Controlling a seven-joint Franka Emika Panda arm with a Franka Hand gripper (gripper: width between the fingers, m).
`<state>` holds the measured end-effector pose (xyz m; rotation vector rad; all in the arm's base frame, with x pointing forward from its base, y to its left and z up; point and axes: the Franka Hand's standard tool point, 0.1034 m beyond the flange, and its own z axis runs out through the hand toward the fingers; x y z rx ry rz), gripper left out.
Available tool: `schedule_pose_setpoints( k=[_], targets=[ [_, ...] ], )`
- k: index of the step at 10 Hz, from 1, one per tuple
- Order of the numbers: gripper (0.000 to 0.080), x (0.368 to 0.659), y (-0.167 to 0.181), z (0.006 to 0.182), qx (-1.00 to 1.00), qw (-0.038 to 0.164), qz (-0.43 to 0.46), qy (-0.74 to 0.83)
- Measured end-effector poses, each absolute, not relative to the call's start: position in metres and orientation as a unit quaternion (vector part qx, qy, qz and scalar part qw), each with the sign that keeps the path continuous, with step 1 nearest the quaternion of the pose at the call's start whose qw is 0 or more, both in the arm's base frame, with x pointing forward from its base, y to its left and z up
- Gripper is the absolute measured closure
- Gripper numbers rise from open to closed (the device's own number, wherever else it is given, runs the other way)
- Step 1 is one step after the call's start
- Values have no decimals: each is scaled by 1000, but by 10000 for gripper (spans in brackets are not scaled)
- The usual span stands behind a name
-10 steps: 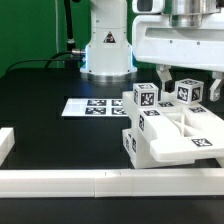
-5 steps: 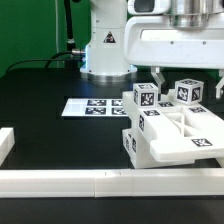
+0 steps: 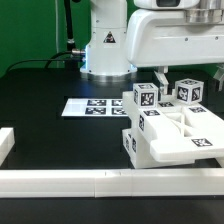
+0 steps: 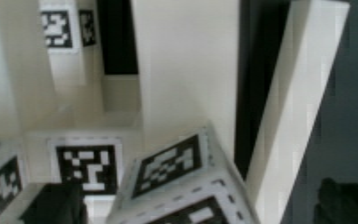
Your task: Assemble chair
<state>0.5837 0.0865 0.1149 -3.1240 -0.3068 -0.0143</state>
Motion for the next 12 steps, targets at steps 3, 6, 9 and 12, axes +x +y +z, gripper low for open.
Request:
schedule_pose_setpoints(
  k=[3, 6, 9, 12],
  targets=[
    [178, 582, 84, 113, -982, -7, -3, -190],
    [520, 582, 84, 113, -982, -7, -3, -189],
    [517, 582, 85, 113, -990, -5, -3, -140],
    [517, 582, 87, 113, -999, 0, -4, 49]
  ],
)
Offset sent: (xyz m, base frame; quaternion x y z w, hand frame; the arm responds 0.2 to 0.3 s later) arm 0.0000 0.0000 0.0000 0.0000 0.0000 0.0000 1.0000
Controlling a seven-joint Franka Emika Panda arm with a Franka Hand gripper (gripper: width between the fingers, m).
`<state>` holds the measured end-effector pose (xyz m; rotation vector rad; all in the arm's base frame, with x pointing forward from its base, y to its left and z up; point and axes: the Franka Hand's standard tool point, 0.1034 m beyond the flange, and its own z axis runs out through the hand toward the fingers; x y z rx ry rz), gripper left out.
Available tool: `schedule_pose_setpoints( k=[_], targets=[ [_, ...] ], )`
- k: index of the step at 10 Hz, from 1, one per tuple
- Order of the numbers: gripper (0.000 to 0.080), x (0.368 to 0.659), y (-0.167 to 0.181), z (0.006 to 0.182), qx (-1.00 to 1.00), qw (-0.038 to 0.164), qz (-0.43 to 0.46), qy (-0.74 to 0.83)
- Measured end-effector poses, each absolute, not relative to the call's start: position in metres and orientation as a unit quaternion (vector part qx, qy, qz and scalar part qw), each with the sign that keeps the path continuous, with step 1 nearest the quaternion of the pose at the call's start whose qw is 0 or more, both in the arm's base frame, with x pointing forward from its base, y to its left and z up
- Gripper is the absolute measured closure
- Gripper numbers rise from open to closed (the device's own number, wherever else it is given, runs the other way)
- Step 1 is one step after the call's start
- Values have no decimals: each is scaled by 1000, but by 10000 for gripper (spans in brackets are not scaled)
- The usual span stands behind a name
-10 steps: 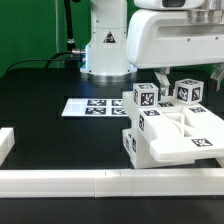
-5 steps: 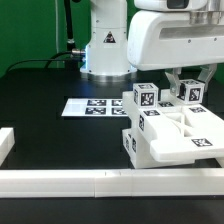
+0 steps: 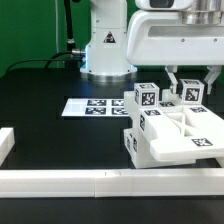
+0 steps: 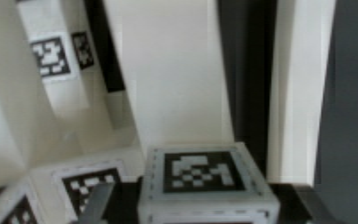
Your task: Assemble chair
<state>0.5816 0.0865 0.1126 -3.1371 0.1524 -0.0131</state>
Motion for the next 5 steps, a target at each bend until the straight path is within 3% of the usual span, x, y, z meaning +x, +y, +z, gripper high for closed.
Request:
schedule_pose_setpoints(
  k=[5],
  targets=[
    [515, 582, 88, 112, -950, 23, -1, 310]
  ],
)
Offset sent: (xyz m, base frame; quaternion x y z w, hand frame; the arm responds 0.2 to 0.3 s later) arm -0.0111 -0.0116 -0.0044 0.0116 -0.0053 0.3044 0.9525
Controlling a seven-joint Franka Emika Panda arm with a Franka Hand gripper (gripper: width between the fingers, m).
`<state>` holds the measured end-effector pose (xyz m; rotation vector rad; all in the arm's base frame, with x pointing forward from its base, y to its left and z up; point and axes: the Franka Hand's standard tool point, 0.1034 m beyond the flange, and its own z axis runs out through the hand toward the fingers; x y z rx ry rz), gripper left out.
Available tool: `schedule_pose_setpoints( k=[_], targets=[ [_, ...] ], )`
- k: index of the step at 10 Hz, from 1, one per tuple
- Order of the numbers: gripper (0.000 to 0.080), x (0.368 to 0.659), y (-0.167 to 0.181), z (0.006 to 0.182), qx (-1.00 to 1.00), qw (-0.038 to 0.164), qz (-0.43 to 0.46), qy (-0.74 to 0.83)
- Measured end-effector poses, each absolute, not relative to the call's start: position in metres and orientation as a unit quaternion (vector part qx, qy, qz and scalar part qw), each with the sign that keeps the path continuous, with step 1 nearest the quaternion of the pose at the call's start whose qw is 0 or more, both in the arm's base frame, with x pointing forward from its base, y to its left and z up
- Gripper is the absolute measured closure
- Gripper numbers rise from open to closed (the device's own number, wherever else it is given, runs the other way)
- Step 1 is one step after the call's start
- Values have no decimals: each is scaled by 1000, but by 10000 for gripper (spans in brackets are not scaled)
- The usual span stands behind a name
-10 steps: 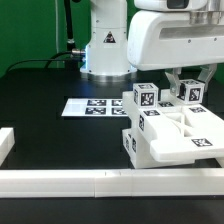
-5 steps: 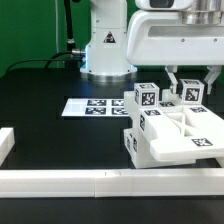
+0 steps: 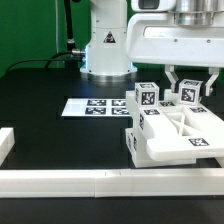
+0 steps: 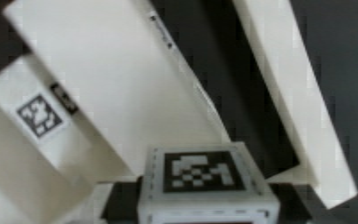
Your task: Assemble chair
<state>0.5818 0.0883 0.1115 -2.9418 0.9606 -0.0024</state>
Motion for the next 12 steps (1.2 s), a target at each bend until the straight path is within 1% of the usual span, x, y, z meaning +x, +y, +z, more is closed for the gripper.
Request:
schedule_pose_setpoints(
  k=[3, 4, 5, 6, 7, 8, 9, 12],
  targets=[
    [515, 582, 90, 112, -918, 26, 5, 397],
    [515, 582, 90, 111, -923, 26, 5, 385],
    [358, 582, 90, 111, -930, 26, 5, 367],
    [230, 582, 90, 112, -936, 26, 5, 350],
    [230, 582, 90, 112, -949, 26, 3, 313],
    [166, 584, 91, 113, -962, 27, 0, 270],
    [154, 583, 90, 113, -970, 26, 0, 240],
    [151, 584, 89, 113, -990, 26, -3, 136]
  ],
)
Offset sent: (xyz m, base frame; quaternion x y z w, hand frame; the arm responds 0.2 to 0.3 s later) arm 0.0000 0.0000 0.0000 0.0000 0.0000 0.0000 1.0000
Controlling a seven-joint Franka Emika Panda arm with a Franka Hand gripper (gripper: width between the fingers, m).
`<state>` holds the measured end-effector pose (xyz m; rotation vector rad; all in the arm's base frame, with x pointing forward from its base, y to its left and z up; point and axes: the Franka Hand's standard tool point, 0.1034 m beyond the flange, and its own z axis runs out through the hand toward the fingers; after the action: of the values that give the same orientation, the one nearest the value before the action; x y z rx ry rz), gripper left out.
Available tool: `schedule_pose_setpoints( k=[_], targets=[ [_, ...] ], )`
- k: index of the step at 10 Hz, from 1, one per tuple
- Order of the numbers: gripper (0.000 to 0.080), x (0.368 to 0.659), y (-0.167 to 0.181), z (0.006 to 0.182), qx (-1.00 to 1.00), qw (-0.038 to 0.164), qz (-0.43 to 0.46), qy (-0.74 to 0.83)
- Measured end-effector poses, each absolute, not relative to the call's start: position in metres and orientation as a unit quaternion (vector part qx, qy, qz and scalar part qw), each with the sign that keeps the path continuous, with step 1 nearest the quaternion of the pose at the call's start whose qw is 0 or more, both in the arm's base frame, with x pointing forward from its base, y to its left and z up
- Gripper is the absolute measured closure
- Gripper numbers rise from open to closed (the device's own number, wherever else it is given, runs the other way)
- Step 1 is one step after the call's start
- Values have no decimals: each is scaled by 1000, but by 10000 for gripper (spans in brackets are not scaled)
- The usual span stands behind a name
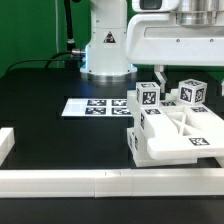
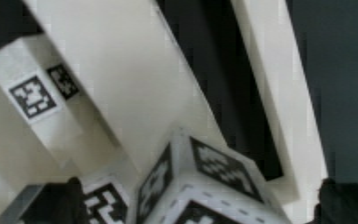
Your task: Assemble chair
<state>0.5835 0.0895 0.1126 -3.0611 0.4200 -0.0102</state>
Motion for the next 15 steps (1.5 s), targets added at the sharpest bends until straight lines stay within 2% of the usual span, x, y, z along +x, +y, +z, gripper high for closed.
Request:
schedule_pose_setpoints(
  k=[2, 6, 9, 11, 15],
  targets=[
    [151, 582, 90, 112, -1000, 10, -5, 5],
    [151, 582, 91, 113, -981, -2, -2, -196],
    [162, 583, 87, 113, -972, -2, -2, -235],
    [514, 583, 86, 113, -972, -2, -2, -235],
    [517, 582, 87, 112, -991, -1, -2, -136]
  ],
)
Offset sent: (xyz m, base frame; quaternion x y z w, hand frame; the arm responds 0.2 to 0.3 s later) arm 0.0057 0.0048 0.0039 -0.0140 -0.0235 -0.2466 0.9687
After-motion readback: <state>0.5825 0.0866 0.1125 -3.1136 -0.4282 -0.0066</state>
